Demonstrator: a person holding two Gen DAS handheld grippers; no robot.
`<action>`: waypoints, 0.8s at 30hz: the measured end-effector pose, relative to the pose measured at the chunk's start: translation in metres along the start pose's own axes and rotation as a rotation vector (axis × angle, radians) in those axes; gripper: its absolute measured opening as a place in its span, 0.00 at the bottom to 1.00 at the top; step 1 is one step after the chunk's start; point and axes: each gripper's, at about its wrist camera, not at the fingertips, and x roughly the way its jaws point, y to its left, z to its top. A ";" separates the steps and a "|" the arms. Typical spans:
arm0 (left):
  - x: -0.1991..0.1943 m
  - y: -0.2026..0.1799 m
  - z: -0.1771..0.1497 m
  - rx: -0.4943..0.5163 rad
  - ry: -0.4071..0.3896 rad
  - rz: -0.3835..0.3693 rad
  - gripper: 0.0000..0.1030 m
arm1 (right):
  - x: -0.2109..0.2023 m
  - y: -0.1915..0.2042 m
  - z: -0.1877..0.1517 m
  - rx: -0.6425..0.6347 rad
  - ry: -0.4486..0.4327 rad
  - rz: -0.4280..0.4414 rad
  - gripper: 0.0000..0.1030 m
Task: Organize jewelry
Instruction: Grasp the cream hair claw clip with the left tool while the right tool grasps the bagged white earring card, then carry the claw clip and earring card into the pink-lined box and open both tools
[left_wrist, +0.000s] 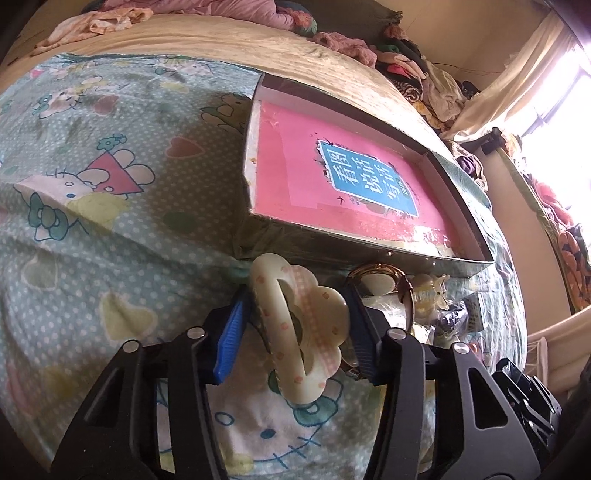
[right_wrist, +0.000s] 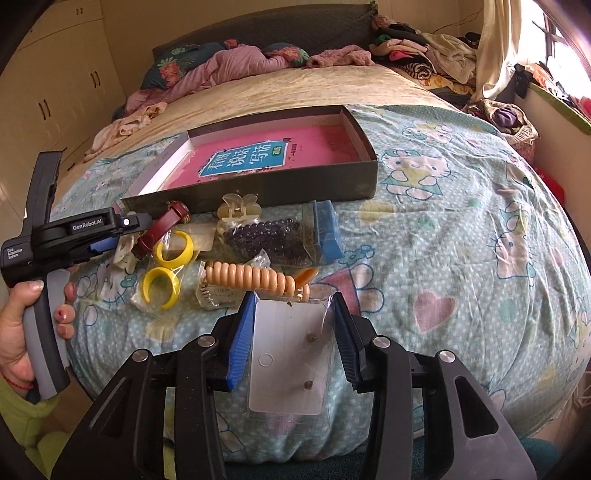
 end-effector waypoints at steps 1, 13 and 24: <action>0.000 -0.001 0.000 0.010 -0.002 0.007 0.40 | 0.000 0.000 0.002 -0.001 -0.007 0.001 0.39; -0.030 -0.002 0.007 0.051 -0.056 -0.012 0.38 | -0.004 -0.008 0.027 0.005 -0.063 0.019 0.39; -0.045 -0.014 0.029 0.096 -0.122 -0.005 0.38 | -0.004 -0.006 0.045 -0.010 -0.101 0.035 0.39</action>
